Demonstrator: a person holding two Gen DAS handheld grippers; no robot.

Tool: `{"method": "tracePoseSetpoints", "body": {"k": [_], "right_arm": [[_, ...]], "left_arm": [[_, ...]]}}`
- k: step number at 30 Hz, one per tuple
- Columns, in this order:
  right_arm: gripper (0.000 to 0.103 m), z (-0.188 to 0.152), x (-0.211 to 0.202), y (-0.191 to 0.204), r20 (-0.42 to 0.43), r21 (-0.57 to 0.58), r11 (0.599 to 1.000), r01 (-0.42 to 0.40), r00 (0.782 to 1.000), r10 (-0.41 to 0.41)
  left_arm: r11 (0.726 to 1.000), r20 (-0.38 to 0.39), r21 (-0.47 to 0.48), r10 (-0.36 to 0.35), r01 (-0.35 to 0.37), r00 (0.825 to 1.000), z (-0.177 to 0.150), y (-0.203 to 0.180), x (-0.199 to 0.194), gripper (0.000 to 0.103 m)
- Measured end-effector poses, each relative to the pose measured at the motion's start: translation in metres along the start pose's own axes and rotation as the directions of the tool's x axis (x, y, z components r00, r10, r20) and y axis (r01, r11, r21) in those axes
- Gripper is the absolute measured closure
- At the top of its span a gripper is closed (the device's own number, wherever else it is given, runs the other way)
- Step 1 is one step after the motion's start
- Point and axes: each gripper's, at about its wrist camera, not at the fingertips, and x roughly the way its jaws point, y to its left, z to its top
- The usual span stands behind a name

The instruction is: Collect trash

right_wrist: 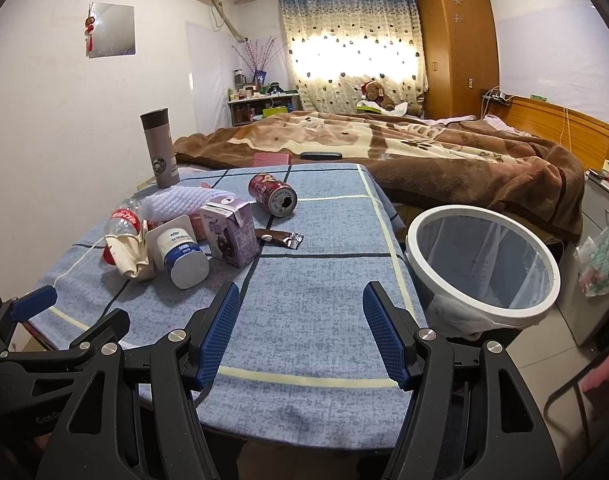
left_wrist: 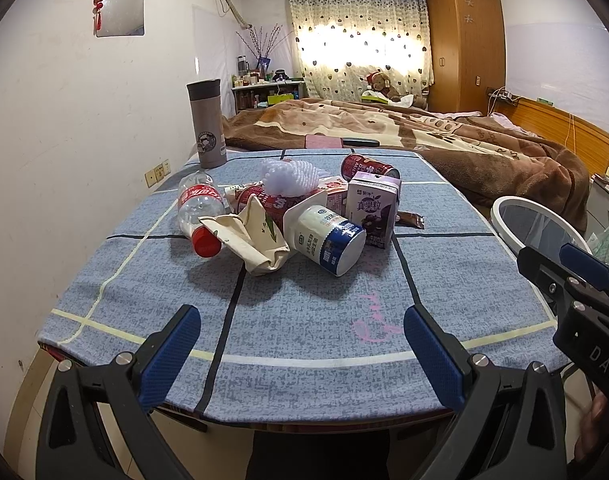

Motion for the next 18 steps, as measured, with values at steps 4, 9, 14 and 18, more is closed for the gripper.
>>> {"method": "tracePoseSetpoints", "body": {"k": [4, 9, 14, 18], "right_arm": [[0.037, 0.0005, -0.0002, -0.0009, 0.001, -0.001, 1.000, 0.001, 1.000, -0.001], [0.037, 0.0001, -0.0003, 0.0003, 0.000, -0.001, 1.000, 0.001, 1.000, -0.001], [0.037, 0.0000, -0.0002, 0.0003, 0.001, -0.002, 1.000, 0.001, 1.000, -0.001], [0.037, -0.0003, -0.0002, 0.0005, 0.001, -0.002, 1.000, 0.002, 1.000, -0.002]], "left_arm": [[1.000, -0.001, 0.000, 0.001, -0.001, 1.000, 0.0000, 0.0000, 0.0000, 0.000], [1.000, -0.001, 0.000, 0.001, -0.001, 1.000, 0.0000, -0.0001, 0.0000, 0.000], [1.000, 0.000, 0.000, 0.000, 0.000, 1.000, -0.0002, 0.0000, -0.0001, 0.000], [1.000, 0.000, 0.000, 0.001, -0.001, 1.000, -0.0002, -0.0001, -0.0001, 0.000]]}}
